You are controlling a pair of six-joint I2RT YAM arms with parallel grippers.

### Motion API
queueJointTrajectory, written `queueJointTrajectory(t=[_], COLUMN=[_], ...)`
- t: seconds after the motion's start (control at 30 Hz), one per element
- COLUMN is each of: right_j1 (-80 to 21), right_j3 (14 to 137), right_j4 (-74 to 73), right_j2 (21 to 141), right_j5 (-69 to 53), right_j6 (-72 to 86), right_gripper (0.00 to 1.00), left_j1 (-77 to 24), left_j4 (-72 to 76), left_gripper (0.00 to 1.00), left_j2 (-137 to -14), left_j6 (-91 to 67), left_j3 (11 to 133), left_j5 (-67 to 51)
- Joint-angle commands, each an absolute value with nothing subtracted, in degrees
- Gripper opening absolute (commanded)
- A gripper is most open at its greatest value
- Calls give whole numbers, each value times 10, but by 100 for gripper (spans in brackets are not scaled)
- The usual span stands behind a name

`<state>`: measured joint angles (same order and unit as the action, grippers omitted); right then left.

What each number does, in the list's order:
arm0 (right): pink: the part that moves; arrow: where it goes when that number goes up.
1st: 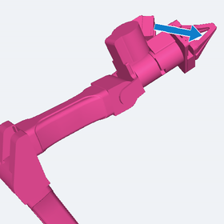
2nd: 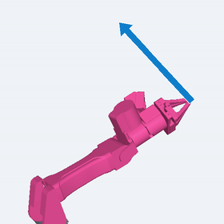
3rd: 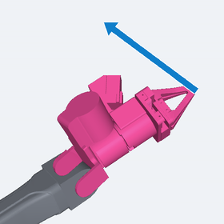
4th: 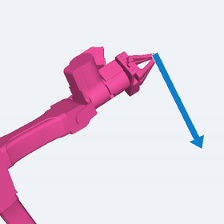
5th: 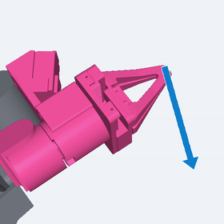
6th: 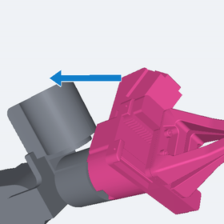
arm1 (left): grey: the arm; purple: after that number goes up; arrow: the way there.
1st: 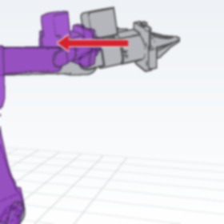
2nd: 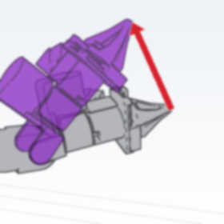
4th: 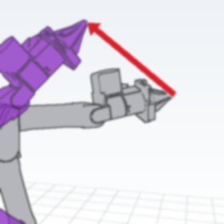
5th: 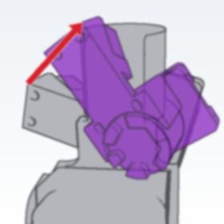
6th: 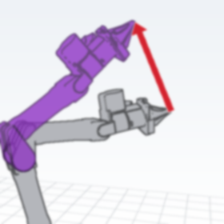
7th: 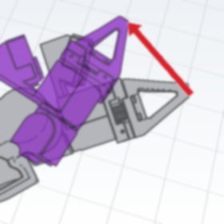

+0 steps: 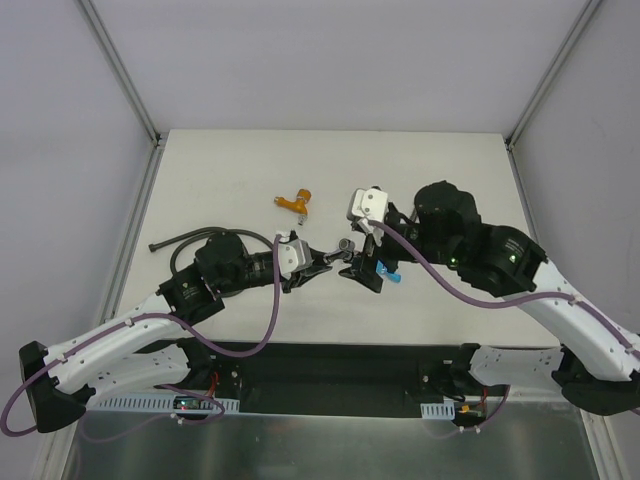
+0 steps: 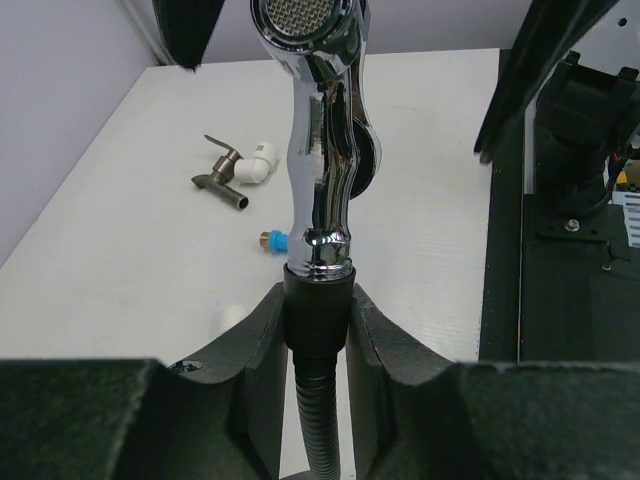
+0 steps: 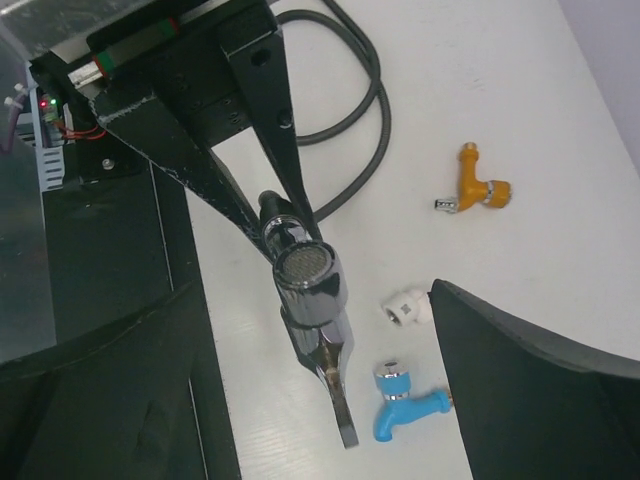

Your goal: Install the water faucets

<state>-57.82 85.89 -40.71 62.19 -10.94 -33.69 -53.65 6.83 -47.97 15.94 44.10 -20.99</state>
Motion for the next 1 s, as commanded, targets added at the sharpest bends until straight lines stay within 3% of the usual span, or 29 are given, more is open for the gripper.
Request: queueJointTrajectory(t=[0.0,0.13,0.23,0.27,0.33,0.37,0.43,0.67,0.7,0.73,0.87,0.97], right_j1=[-572,-567,-563,-563,-563,-562,-562,-563,-563,-563,-561,-562], right_j3=[856,865,872,875,878,880,881,884,878,875,867,860], right_j4=[-390,-390,-391,-390,-389,-388,-377,-363,-360,-357,-354,-353], right_j2=[649,676,696,701,709,712,718,737,734,732,708,695], right_j5=[-183,-201,-217,-218,-221,-223,-224,-178,-178,-178,-181,-185], right_j6=[-336,-326,-311,-307,-294,-288,-263,-186,-191,-196,-214,-227], right_gripper=[96,88,68,55,39,20,2,2,2,2,2,2], left_j1=[-537,-537,-537,-537,-537,-537,-538,-562,-562,-562,-561,-554], left_j4=[122,125,125,125,125,125,125,118,118,117,111,88], left_gripper=[0,0,0,0,0,0,0,0,5,23,57,68], left_j2=[-464,-460,-457,-457,-456,-455,-455,-455,-454,-449,-422,-405], left_j6=[166,166,167,168,168,169,173,220,221,225,237,238], left_j3=[442,441,442,441,441,442,441,436,435,433,428,437], left_j5=[-233,-232,-225,-221,-205,-199,-174,-63,-65,-79,-113,-157])
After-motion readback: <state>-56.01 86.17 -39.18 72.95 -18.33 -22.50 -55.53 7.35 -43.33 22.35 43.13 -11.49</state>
